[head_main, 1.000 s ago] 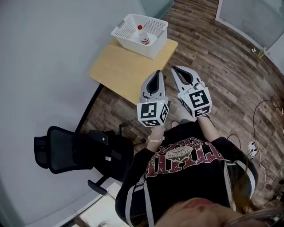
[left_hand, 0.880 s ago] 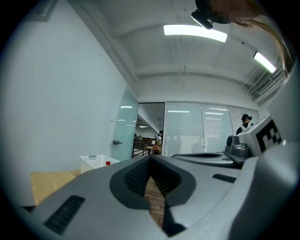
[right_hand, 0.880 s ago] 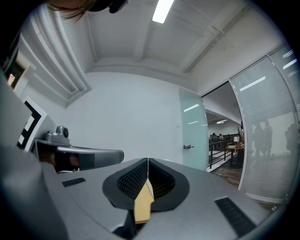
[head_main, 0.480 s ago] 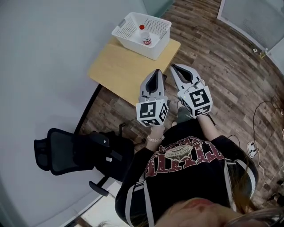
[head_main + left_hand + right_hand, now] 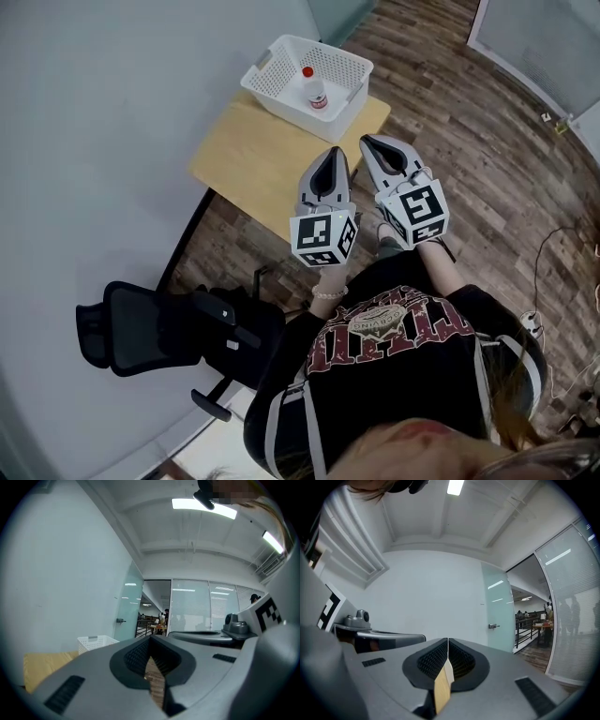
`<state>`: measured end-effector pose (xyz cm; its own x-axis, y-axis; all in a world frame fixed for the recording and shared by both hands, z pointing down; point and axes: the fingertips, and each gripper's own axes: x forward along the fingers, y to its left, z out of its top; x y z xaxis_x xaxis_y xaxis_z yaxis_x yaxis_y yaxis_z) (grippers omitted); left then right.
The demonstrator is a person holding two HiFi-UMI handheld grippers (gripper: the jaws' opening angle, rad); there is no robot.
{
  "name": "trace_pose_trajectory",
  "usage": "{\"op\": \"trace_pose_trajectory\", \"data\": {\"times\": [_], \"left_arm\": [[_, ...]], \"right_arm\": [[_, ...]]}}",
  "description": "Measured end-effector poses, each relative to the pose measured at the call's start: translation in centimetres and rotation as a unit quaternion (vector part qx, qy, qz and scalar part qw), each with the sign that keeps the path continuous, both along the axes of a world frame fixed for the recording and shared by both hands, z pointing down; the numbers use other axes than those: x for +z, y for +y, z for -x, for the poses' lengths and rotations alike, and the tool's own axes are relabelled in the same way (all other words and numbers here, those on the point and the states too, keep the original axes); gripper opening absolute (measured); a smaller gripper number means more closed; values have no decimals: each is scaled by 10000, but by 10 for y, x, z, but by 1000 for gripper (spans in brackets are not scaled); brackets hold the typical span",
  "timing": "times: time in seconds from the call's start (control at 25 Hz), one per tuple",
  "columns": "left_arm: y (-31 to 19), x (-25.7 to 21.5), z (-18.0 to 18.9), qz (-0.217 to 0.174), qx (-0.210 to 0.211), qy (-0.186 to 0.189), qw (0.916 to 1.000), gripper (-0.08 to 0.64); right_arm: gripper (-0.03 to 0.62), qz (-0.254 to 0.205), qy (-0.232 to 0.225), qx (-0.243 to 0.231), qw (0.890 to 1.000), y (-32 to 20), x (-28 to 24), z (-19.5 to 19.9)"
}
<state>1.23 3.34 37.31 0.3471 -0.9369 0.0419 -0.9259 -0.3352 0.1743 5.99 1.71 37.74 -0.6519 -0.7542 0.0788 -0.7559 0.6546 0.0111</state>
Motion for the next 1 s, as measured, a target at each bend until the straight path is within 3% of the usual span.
{"op": "trace_pose_trajectory", "data": {"times": [0.68, 1.0], "left_arm": [[-81, -5, -20, 18, -419, -39, 9991, 48], [-96, 1, -28, 45, -670, -117, 9977, 48]], "right_arm": [[19, -78, -60, -564, 9984, -80, -8, -10], [19, -33, -70, -798, 9968, -97, 0, -19]]}}
